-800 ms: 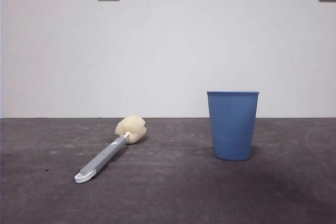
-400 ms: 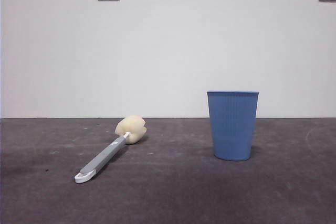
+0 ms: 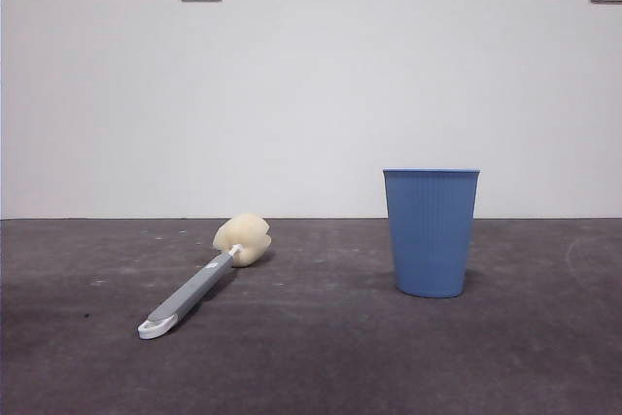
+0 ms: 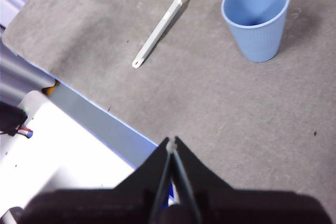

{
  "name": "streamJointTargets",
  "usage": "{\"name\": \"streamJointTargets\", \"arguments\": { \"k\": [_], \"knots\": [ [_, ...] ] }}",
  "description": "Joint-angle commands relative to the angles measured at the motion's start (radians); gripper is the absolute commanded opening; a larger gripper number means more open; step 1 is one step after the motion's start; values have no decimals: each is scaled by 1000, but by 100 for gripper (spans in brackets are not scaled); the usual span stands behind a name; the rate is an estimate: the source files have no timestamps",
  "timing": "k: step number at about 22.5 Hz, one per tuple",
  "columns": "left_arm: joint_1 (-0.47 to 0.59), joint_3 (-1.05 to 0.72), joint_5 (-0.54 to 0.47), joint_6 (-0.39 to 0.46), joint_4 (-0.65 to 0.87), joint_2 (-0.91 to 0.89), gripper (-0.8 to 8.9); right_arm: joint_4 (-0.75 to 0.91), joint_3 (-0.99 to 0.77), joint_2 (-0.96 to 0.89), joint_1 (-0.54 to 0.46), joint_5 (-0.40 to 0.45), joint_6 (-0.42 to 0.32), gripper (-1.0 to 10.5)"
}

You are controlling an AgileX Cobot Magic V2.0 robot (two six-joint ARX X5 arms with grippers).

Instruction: Pick up the cup brush,pick up the cup,insert the brush into the cup,clean the cup,put the cup brush back,put the cup back to the fixed position on the table

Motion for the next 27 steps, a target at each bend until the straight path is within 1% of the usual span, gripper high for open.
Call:
{"name": "streamJointTargets", "arguments": {
  "k": [1,3,4,5,7,8,9,10,14,19,22,23,25,27],
  "knots": [
    [0,4,8,35,-6,-1,2,3,3,0,2,-3,-19,6],
    [0,5,7,34,-6,-1,30,5,3,0,2,-3,-19,21],
    [0,5,4,34,-6,-1,100,5,3,0,2,-3,-18,79],
    [0,5,-3,33,-6,-1,183,6,3,0,2,-3,-18,157],
    [0,5,-33,26,-6,-1,395,10,3,0,2,-1,1,388],
    [0,5,-47,18,-6,-1,458,12,3,0,2,-1,10,480],
    [0,5,-57,11,-6,-1,484,12,3,0,2,-1,13,561],
    [0,5,-71,11,-6,0,480,12,3,0,2,-1,16,599],
    [0,5,-178,6,-6,29,480,13,3,0,2,-1,16,599],
    [-2,5,-197,-22,10,100,480,15,3,0,2,-1,19,599],
    [-26,5,-201,-40,37,149,480,18,3,4,2,-1,27,599],
    [-45,5,-210,-55,55,175,480,18,3,6,2,-1,27,599],
    [-113,5,-277,-97,106,237,480,18,3,6,2,-1,33,598],
    [-215,5,-346,-155,172,307,474,18,3,6,2,-1,34,598]
  ]
}}
